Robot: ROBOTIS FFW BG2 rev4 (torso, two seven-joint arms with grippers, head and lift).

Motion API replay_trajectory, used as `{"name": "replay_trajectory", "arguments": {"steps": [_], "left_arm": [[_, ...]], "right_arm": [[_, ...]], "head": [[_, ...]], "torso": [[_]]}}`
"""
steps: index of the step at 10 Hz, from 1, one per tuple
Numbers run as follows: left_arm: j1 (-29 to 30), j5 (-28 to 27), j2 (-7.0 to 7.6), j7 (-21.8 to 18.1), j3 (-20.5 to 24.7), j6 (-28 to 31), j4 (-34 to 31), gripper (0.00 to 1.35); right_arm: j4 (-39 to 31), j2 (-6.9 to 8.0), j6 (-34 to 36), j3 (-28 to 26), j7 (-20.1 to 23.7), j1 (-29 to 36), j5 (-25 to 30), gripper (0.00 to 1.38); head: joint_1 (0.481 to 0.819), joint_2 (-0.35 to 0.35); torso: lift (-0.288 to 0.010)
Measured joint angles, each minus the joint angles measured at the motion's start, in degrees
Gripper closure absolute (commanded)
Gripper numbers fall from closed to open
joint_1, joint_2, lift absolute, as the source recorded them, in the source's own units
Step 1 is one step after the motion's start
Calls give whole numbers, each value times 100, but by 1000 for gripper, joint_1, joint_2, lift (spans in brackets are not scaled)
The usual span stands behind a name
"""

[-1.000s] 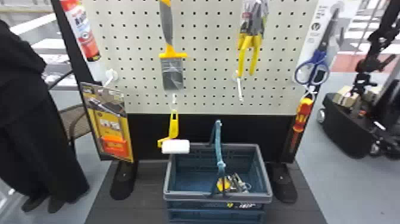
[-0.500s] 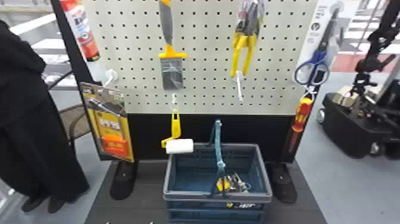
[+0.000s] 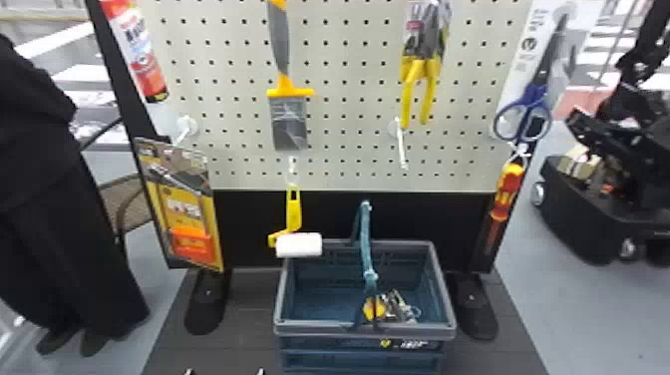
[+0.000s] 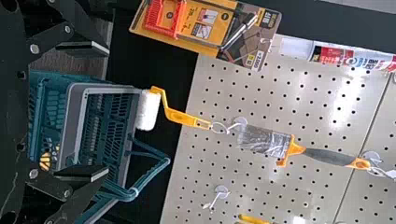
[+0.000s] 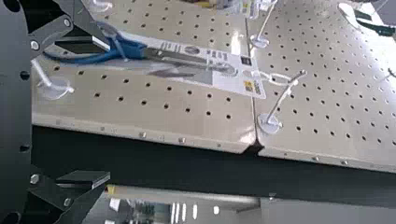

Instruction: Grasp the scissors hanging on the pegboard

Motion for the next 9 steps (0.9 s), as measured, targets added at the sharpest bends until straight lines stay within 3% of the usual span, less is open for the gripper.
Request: {"name": "replay_trajectory", "arguments": {"steps": [4, 7, 8, 9], "left_arm": [[16, 33, 56, 47, -16, -27, 0, 389], [7, 85, 130, 130, -64, -41, -4, 391], [11, 94, 140, 136, -69, -44, -9, 391], [8, 96, 150, 138, -72, -45, -11, 391]], "right_arm": [[-556, -288, 370, 814, -235, -246, -698, 320], [-770, -562, 555, 1058, -268, -654, -766, 340], [-673, -654, 637, 1145, -259, -818, -842, 575], [-556, -699, 691, 1192, -234, -927, -890, 921]], "head": [[549, 0], [549, 0], [549, 0], [549, 0]], "torso": [[-100], [-100], [-100], [-100]]}}
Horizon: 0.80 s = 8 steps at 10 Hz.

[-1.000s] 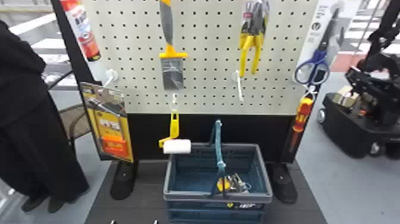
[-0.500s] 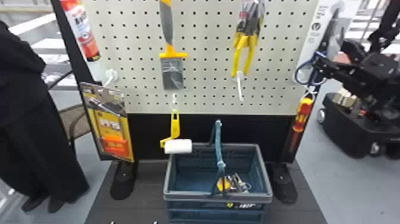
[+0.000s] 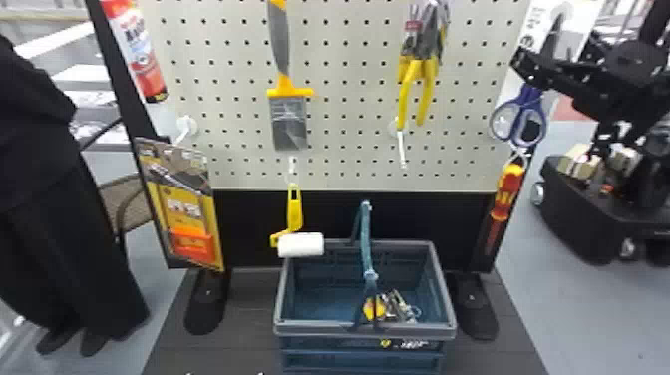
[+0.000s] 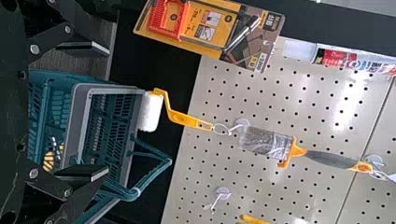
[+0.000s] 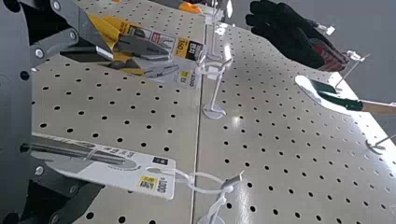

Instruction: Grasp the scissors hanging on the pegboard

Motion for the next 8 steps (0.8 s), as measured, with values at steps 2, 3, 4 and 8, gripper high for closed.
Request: {"name": "replay_trajectory", "arguments": {"steps": [2, 3, 4, 8], "left_arm": [[-3, 6, 6, 14, -6, -5, 1, 391], [0, 8, 7, 15, -9, -8, 4, 391], [2, 9, 6, 15, -9, -9, 5, 391], [6, 17, 7, 15, -3, -9, 11, 391]], "right_arm": [[191, -16, 63, 16, 27, -42, -101, 1296], [215, -17, 71, 17, 31, -41, -112, 1294], [234, -17, 80, 17, 38, -42, -114, 1294], [265, -17, 93, 17, 46, -56, -122, 1294]], "head": [[549, 0], [549, 0], [549, 0], [549, 0]], "torso": [[-100], [-100], [-100], [-100]]}}
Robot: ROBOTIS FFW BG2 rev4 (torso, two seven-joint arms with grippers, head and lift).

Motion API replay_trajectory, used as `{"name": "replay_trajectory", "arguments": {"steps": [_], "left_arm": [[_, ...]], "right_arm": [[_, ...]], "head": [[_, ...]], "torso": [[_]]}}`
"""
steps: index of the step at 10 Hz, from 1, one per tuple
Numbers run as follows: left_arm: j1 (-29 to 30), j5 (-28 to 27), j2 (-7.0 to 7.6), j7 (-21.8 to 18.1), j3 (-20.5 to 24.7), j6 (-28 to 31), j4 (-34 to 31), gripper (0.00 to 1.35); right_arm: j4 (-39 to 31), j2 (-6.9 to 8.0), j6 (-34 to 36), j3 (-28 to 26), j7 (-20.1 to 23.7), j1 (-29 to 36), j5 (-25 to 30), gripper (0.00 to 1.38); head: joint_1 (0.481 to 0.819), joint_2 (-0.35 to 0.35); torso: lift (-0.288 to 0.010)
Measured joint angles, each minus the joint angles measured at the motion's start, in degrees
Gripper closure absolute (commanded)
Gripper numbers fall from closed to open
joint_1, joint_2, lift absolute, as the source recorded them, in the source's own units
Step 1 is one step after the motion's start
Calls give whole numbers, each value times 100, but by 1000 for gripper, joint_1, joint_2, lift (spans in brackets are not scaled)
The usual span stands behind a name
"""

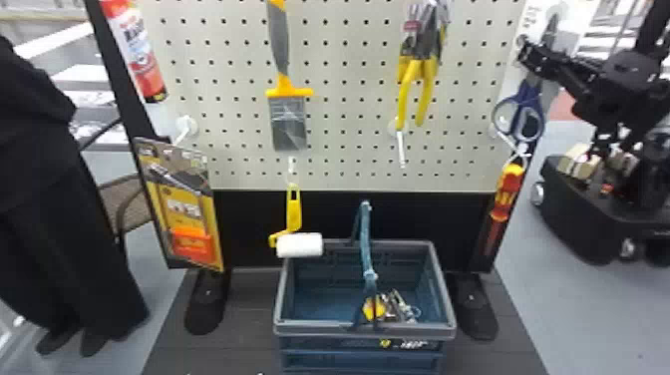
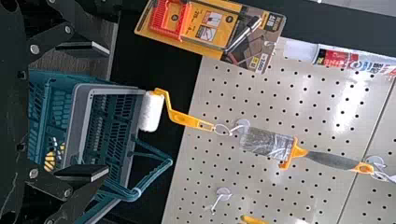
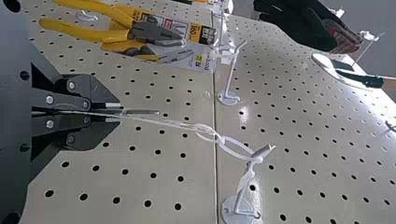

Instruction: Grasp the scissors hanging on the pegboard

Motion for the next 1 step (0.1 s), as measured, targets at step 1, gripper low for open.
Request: {"name": "replay_trajectory", "arguments": {"steps": [1], "left_arm": [[0, -1, 0, 0, 0, 0, 0, 392]], "right_arm": [[4, 0, 0, 0, 0, 2, -18, 1294]], "head": [[549, 0]], "torso": [[-100]]}}
